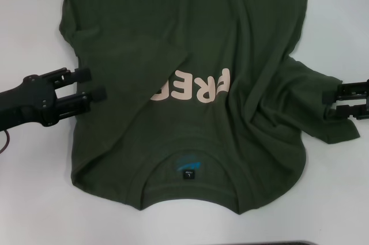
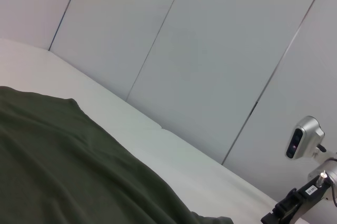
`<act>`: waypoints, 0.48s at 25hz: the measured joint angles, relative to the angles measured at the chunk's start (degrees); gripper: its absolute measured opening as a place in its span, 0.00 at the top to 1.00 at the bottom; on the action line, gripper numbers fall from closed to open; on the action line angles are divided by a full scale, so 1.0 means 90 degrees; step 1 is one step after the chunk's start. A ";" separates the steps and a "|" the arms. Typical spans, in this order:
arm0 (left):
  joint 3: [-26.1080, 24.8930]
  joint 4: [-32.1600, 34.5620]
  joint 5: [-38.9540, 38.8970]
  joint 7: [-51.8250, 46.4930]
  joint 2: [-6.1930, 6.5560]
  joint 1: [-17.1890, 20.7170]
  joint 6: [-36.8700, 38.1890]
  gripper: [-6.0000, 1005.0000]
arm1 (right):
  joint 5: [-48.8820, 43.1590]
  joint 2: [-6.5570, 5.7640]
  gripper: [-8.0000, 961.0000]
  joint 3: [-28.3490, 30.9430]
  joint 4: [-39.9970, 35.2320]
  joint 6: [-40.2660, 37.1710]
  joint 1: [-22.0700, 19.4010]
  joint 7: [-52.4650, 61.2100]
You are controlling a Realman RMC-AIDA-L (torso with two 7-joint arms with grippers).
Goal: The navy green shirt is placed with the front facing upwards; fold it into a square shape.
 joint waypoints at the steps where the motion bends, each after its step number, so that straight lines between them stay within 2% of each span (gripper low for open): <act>1: 0.0000 -0.0001 0.0000 0.0000 0.0000 -0.0001 -0.0001 0.28 | -0.0004 0.0015 0.21 0.0001 0.0000 0.0036 0.0010 0.0001; 12: 0.0000 -0.0015 -0.0001 0.0000 0.0000 -0.0010 0.0001 0.28 | 0.0001 0.0118 0.21 -0.0048 0.0000 0.0153 0.0164 -0.0009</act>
